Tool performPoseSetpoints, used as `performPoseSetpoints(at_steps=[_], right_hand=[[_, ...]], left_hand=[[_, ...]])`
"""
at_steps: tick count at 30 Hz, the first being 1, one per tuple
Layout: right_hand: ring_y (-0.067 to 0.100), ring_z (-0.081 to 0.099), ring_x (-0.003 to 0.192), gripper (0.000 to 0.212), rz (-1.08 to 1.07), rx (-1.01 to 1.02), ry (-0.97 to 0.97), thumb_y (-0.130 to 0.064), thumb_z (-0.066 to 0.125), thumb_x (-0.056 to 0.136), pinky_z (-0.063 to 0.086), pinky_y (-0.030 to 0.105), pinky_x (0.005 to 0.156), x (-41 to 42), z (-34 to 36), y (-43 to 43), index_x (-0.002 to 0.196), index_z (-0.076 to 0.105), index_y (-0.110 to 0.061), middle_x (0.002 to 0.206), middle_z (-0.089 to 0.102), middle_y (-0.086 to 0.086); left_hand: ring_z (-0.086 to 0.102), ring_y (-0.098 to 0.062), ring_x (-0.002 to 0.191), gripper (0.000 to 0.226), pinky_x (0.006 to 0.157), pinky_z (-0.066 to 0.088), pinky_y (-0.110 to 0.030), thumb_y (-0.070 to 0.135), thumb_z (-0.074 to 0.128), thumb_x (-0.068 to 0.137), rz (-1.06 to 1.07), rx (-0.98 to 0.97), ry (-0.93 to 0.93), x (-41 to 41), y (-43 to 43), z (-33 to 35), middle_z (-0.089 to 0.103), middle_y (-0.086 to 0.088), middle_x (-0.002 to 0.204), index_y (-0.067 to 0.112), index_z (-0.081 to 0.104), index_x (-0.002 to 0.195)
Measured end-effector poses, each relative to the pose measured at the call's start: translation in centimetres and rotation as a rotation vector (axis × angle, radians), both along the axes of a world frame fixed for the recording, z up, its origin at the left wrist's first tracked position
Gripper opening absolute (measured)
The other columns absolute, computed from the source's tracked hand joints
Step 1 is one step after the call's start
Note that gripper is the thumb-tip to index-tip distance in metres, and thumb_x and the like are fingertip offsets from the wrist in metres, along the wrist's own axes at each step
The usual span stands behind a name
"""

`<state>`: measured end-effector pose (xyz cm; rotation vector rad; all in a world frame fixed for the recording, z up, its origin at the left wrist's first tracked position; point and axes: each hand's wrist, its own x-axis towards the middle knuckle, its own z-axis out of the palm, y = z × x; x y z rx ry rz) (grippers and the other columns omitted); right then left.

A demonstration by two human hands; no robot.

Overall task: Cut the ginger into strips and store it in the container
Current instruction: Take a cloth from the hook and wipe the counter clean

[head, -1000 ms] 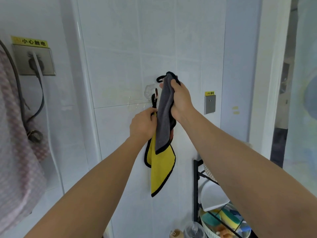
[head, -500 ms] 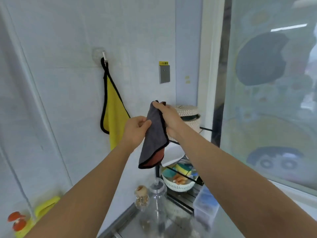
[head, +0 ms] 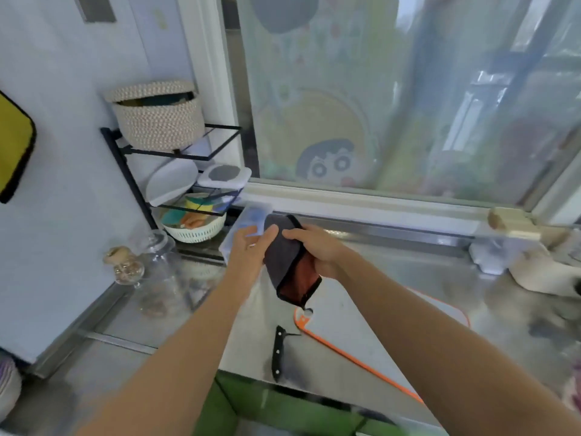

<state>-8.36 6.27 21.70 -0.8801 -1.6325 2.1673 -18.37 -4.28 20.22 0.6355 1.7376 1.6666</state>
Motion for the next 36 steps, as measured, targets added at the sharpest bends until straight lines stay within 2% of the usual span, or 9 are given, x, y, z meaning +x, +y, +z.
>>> performPoseSetpoints(at_steps=[3,6,8,14,17,23,27,32,36], right_hand=[[0.026,0.063,0.083,0.018,-0.238,-0.099,0.028,-0.013,0.054,0.095,0.052,0.036,0.079,5.2,-2.6,-0.7,0.107,0.061,-0.002,0.101,0.065,0.017],[0.023,0.060,0.085,0.020,-0.368,-0.185,0.044,-0.020,0.052,0.095,0.051,0.034,0.077,9.8,-4.5,-1.6,0.106,0.059,-0.004,0.093,0.064,0.011],[0.020,0.056,0.083,0.018,-0.419,-0.186,0.009,-0.022,0.051,0.093,0.048,0.030,0.074,12.2,-5.6,-2.3,0.099,0.059,-0.007,0.087,0.060,0.008],[0.011,0.052,0.064,0.014,-0.517,-0.199,0.040,-0.011,0.045,0.094,0.043,0.022,0.055,17.7,-7.1,-5.6,0.090,0.057,-0.015,0.076,0.054,0.001],[0.013,0.062,0.061,0.007,-0.603,-0.164,-0.067,-0.010,0.062,0.090,0.053,0.022,0.057,20.1,-8.2,-6.7,0.084,0.061,-0.006,0.071,0.065,0.006],[0.014,0.059,0.049,0.017,-0.720,-0.295,-0.128,-0.009,0.065,0.083,0.053,0.025,0.057,24.1,-9.7,-8.0,0.068,0.059,-0.013,0.055,0.063,0.003],[0.014,0.060,0.059,0.014,-0.733,-0.271,-0.026,-0.007,0.059,0.086,0.050,0.024,0.057,26.3,-9.4,-7.6,0.073,0.060,-0.012,0.062,0.064,0.003],[0.012,0.057,0.068,0.012,-0.828,-0.023,-0.225,-0.003,0.066,0.080,0.043,0.018,0.050,31.6,-10.9,-6.3,0.086,0.059,-0.011,0.076,0.060,0.002],[0.024,0.062,0.084,0.055,-0.845,0.032,-0.191,0.005,0.073,0.071,0.052,0.028,0.066,35.0,-11.5,-5.0,0.115,0.044,-0.012,0.094,0.059,0.011]], left_hand=[[0.059,-0.012,0.096,0.059,0.076,0.051,-0.028,0.035,0.080,0.075,-0.066,-0.081,0.100,5.0,0.2,-3.4,0.050,0.003,0.111,0.021,0.044,0.120],[0.063,-0.014,0.081,0.026,0.060,0.049,-0.017,0.017,0.076,0.081,-0.285,-0.136,0.142,9.2,-0.1,-6.4,0.063,0.001,0.097,0.018,0.060,0.102],[0.062,-0.016,0.073,0.008,0.062,0.049,-0.020,0.010,0.068,0.087,-0.336,-0.112,0.168,11.3,-0.5,-7.4,0.066,-0.003,0.085,0.017,0.064,0.088],[0.052,-0.024,0.078,0.030,0.082,0.052,-0.055,0.014,0.040,0.101,-0.293,-0.192,0.253,14.3,-0.9,-10.1,0.049,-0.004,0.073,0.018,0.046,0.072],[0.047,-0.019,0.080,0.026,0.083,0.045,-0.039,0.022,0.031,0.104,-0.204,-0.251,0.254,16.0,-2.2,-9.9,0.045,0.000,0.080,0.020,0.045,0.083],[0.063,-0.028,0.100,0.054,0.087,0.050,-0.043,0.061,0.056,0.085,-0.311,-0.272,-0.672,17.8,-4.1,-9.5,0.068,-0.010,0.109,0.015,0.063,0.114],[0.061,-0.027,0.099,0.054,0.069,0.052,-0.035,0.003,0.067,0.086,-0.274,-0.297,-0.400,20.7,-4.9,-10.6,0.058,-0.015,0.122,0.018,0.043,0.132],[0.060,-0.021,0.107,0.029,0.093,0.052,-0.040,0.004,0.063,0.089,-0.196,-0.120,0.047,22.9,-4.6,-11.0,0.062,-0.005,0.116,0.023,0.062,0.112],[0.063,-0.019,0.103,0.023,0.097,0.050,-0.041,0.006,0.067,0.085,-0.228,-0.109,0.318,24.6,-4.1,-10.7,0.068,0.000,0.105,0.017,0.070,0.105]])
